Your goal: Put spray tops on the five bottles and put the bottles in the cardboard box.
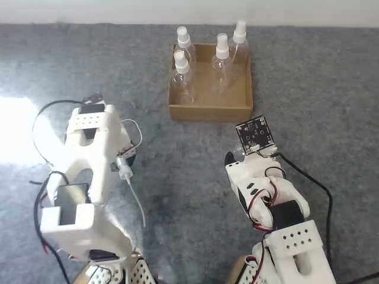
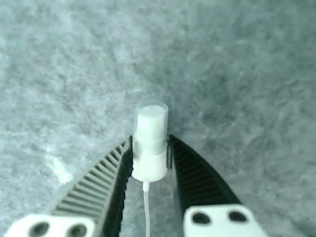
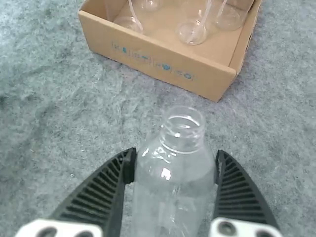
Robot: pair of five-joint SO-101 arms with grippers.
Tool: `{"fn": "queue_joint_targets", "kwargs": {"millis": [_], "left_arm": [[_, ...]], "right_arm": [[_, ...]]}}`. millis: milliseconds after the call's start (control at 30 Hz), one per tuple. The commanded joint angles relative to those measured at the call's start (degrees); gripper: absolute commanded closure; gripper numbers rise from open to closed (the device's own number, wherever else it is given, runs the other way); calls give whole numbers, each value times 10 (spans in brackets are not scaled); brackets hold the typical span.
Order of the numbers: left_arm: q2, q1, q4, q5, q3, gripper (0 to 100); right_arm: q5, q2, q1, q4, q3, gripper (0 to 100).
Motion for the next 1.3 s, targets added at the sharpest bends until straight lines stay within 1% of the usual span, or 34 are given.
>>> {"fn": "queue_joint_targets", "kwargs": {"millis": [0,167,267,367,833,933,1000,1067,1200,1267], "left_arm": [[-3,-2,-28,3,15,934],[-3,19,-41,3,35,904],[-3,18,-42,3,43,860],[-3,12,-42,3,54,840],[-10,10,-42,6,61,841],[-10,9,-36,6,48,842],[-10,9,-18,6,36,842],[-10,11,4,6,20,862],[-9,11,15,4,-5,968],[-7,11,18,3,-12,979]], "right_arm": [[-3,-11,10,-4,-6,826],[-3,-11,10,-4,-6,826],[-2,-11,10,-4,-6,826],[-2,-11,10,-4,-6,826],[-3,-11,10,-4,-5,826],[-4,-11,10,-4,-5,826],[-5,-11,10,-4,-5,826],[-5,-11,10,-4,-5,826],[-5,-11,10,-4,-5,826],[-5,-11,10,-4,-5,826]]}}
